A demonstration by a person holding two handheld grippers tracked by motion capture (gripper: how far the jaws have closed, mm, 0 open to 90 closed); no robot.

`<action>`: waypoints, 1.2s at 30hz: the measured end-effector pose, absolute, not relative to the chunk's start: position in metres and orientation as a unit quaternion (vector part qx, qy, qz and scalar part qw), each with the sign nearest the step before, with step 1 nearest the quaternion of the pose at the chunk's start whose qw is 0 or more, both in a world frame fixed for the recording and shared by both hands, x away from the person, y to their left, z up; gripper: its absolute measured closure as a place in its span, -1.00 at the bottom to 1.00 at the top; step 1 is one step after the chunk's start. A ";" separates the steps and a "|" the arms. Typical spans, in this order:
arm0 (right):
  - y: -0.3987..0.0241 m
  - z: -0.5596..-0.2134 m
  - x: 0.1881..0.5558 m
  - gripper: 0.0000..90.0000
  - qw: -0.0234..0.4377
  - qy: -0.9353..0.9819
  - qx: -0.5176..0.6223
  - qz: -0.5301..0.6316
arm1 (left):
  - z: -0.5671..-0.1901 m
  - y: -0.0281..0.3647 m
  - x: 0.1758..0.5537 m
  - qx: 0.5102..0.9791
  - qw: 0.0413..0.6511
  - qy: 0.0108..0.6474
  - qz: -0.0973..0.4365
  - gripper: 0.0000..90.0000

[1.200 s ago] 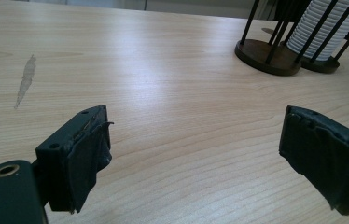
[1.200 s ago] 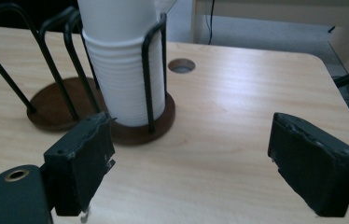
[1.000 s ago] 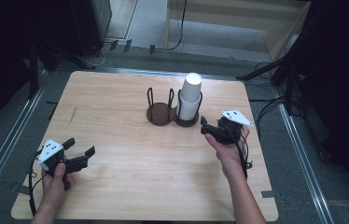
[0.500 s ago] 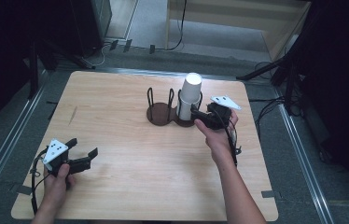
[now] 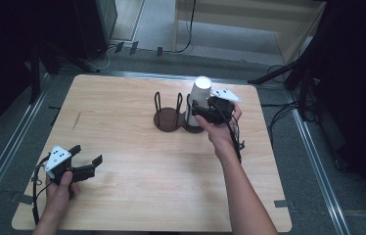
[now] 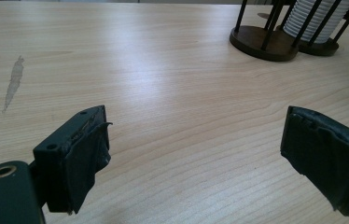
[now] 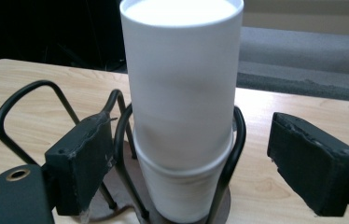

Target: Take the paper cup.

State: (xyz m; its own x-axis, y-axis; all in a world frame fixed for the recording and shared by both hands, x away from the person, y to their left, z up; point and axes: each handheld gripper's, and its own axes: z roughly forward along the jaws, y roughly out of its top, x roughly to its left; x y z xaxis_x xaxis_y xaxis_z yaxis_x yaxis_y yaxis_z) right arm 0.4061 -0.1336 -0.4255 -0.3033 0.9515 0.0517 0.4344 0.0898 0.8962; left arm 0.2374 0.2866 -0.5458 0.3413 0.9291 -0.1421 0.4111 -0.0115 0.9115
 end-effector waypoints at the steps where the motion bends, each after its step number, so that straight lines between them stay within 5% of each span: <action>1: -0.133 -0.425 0.408 -0.67 0.293 0.677 0.513 0.439 | -0.546 0.287 0.238 0.660 0.485 0.508 0.267 -0.81; 20: -0.121 -0.426 0.436 -0.68 0.291 0.677 0.522 0.429 | -0.546 0.287 0.239 0.657 0.486 0.513 0.263 -0.81; 36: -0.111 -0.435 0.443 -0.44 0.316 0.670 0.518 0.426 | -0.546 0.287 0.240 0.659 0.482 0.515 0.262 -0.81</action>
State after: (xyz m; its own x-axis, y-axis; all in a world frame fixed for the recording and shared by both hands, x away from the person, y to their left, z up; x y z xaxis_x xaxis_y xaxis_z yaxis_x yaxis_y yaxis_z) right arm 0.4435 -0.1110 -0.4349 -0.2629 0.9647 0.0185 0.4256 0.0988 0.8995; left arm 0.2398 0.2874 -0.5462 0.3325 0.9310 -0.1508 0.4247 -0.0050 0.9053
